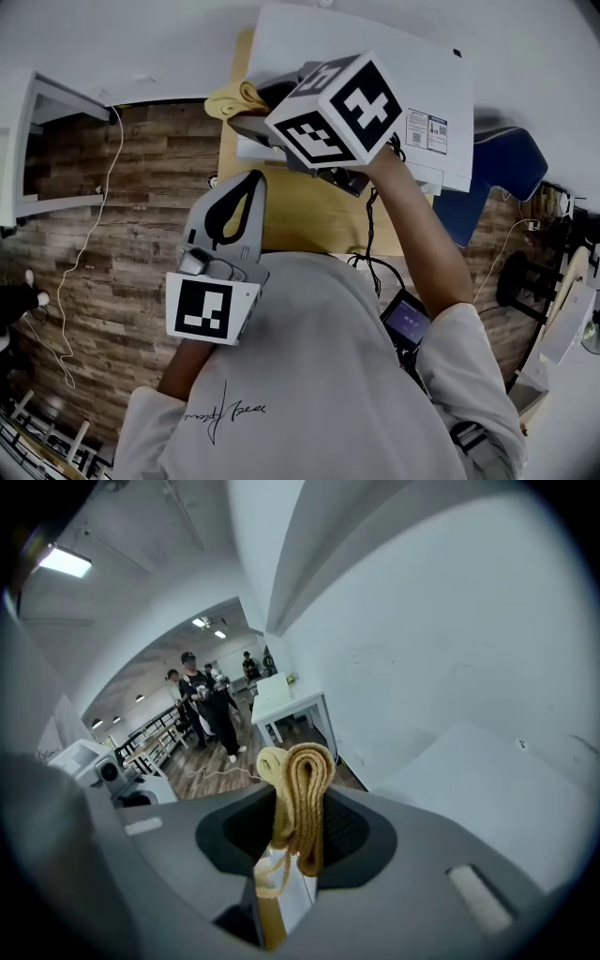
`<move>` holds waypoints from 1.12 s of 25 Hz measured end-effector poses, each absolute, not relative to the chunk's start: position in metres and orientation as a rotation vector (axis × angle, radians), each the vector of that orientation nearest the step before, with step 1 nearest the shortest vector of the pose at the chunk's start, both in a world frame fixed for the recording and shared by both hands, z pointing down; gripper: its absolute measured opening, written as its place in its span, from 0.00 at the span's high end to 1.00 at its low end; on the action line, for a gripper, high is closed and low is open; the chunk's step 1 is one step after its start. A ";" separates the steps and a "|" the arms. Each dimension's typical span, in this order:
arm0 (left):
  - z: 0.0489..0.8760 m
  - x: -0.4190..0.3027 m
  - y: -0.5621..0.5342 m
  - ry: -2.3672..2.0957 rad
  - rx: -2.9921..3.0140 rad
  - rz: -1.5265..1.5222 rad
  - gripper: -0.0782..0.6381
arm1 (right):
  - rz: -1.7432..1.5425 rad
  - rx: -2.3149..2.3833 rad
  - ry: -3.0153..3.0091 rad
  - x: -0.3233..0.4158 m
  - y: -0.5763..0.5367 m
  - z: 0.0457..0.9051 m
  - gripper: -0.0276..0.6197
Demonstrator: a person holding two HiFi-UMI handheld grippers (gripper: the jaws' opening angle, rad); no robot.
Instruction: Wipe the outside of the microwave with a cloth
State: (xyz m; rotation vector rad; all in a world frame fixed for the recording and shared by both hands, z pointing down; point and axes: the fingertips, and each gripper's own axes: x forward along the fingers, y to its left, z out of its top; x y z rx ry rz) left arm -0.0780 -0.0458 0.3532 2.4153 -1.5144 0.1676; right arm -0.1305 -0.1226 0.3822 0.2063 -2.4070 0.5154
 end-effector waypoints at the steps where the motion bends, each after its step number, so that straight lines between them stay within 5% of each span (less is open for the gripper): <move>1: 0.353 -0.079 -0.046 -1.518 2.413 0.163 0.90 | 0.521 0.204 -2.439 -0.132 -0.121 0.376 0.77; 14: 0.350 -0.059 -0.039 -1.449 2.481 0.167 0.90 | 0.178 0.505 -2.658 -0.054 -0.124 0.332 0.76; 28: 0.342 -0.043 -0.036 -1.448 2.501 0.086 0.90 | 0.219 0.833 -2.696 0.060 -0.096 0.315 0.77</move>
